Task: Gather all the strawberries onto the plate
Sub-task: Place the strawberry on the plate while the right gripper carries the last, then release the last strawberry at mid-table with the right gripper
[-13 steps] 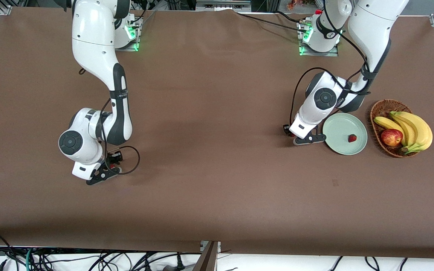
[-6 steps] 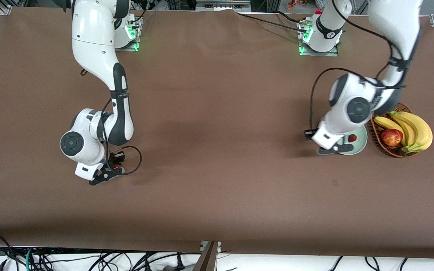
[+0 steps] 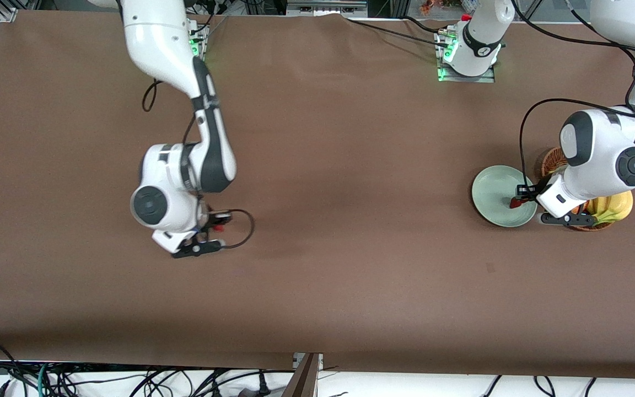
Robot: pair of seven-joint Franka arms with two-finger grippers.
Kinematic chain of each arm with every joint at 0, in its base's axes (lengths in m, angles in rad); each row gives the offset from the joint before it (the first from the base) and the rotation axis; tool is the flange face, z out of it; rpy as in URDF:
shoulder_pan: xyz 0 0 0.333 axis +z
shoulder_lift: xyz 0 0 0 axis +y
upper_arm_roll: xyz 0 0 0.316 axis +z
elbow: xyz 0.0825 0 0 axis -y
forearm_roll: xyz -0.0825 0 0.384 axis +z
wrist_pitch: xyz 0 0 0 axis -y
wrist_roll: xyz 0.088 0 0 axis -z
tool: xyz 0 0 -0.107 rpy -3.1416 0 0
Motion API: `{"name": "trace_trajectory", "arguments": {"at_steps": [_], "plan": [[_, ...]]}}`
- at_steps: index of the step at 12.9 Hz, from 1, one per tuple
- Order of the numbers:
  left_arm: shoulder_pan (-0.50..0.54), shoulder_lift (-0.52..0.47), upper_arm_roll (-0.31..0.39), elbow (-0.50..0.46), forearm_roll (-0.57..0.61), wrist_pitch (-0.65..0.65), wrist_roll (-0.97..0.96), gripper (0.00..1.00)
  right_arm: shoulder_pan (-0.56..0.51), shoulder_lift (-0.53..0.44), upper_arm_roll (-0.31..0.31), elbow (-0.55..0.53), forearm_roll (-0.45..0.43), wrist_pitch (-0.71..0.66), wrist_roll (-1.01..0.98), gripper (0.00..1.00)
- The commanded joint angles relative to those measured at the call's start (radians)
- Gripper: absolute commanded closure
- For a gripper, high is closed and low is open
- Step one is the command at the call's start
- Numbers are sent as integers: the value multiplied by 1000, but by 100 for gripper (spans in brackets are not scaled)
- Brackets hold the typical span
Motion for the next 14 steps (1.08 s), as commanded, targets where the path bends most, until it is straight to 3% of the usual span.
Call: {"name": "trace_trajectory", "arguments": {"at_steps": [1,3,4,5,6,8,10,11,12,13,14], "plan": [[-14,37,0,-70,-26,124,32,87,145,15,-5,11,77,26,265,87],[-14,37,0,-81,-26,132,32,86,243,32,16,11,88,171,467,87],[-14,40,0,-81,-26,134,32,81,253,32,66,12,87,222,570,86],[-14,43,0,-79,-26,134,35,53,253,32,132,29,87,285,661,83],[-15,49,0,-75,-26,132,53,1,253,42,198,46,87,376,757,82],[-17,40,-1,-68,-26,126,58,0,254,67,322,49,78,606,935,75],[-17,7,-1,-56,-26,90,58,0,256,76,385,52,75,718,1017,55],[-17,-21,-1,-44,-26,54,59,0,261,67,386,52,73,713,1022,35],[-17,-52,-1,-27,-26,13,58,0,255,53,378,51,73,703,1014,22],[-17,-78,-1,-21,-26,-21,49,0,242,43,364,51,68,655,1010,13],[-20,-102,-3,-24,-27,-30,43,0,236,30,320,54,49,567,999,12]]}}
